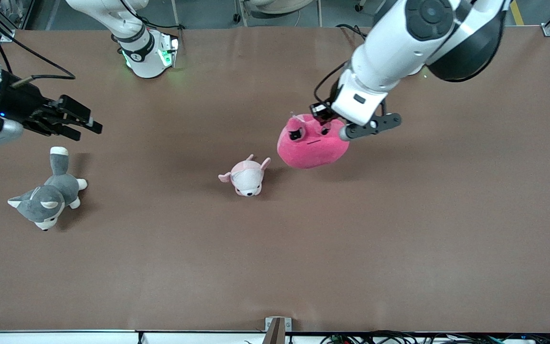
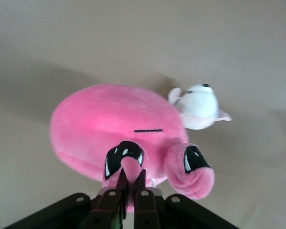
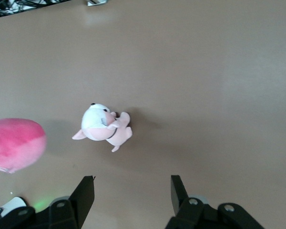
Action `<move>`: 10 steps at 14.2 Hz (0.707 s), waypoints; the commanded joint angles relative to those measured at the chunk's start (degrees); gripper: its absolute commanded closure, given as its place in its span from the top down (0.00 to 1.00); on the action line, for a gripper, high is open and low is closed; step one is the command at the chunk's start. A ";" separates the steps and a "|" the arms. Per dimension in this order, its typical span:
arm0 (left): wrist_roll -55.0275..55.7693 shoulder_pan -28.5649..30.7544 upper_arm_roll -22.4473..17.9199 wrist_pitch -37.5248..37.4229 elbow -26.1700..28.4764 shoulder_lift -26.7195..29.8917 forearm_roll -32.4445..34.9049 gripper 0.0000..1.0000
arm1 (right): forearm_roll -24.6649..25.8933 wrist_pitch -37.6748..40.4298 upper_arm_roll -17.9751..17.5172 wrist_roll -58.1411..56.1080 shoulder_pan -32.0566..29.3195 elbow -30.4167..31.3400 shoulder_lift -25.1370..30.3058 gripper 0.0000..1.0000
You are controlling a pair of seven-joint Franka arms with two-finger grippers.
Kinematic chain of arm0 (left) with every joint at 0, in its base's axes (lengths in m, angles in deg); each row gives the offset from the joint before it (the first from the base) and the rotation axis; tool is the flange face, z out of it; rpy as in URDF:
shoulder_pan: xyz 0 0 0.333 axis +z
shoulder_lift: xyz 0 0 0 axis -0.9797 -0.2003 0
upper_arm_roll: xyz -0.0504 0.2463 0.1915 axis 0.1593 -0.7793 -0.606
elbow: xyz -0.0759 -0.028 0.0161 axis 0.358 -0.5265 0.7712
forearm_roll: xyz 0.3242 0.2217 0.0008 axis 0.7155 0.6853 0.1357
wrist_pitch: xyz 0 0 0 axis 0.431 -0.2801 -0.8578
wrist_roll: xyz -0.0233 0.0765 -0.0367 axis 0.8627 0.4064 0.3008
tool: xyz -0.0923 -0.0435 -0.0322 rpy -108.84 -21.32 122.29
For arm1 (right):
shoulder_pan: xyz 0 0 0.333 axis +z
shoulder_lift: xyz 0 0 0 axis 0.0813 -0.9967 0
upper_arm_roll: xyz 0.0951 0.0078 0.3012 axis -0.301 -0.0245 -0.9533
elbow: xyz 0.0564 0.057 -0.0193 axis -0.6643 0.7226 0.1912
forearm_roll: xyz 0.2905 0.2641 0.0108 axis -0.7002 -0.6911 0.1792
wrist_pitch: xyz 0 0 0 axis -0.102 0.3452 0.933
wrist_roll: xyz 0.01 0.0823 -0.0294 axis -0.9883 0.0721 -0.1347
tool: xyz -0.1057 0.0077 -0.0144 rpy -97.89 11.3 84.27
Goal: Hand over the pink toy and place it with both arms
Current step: 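Lift the pig with the left gripper and carry it toward the bunny, then carry the pig past the bunny while the right gripper reaches toward it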
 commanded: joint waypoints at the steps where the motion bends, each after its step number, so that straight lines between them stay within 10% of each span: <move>1: 4.25 -4.42 -0.07 5.73 -5.80 -5.15 -0.20 0.00 | -2.31 -1.53 0.38 0.98 2.68 0.23 0.00 0.73; 10: 13.66 -10.85 0.10 16.74 -7.65 -7.71 -0.38 0.00 | -11.10 -3.73 0.38 3.18 9.17 0.15 -3.52 0.73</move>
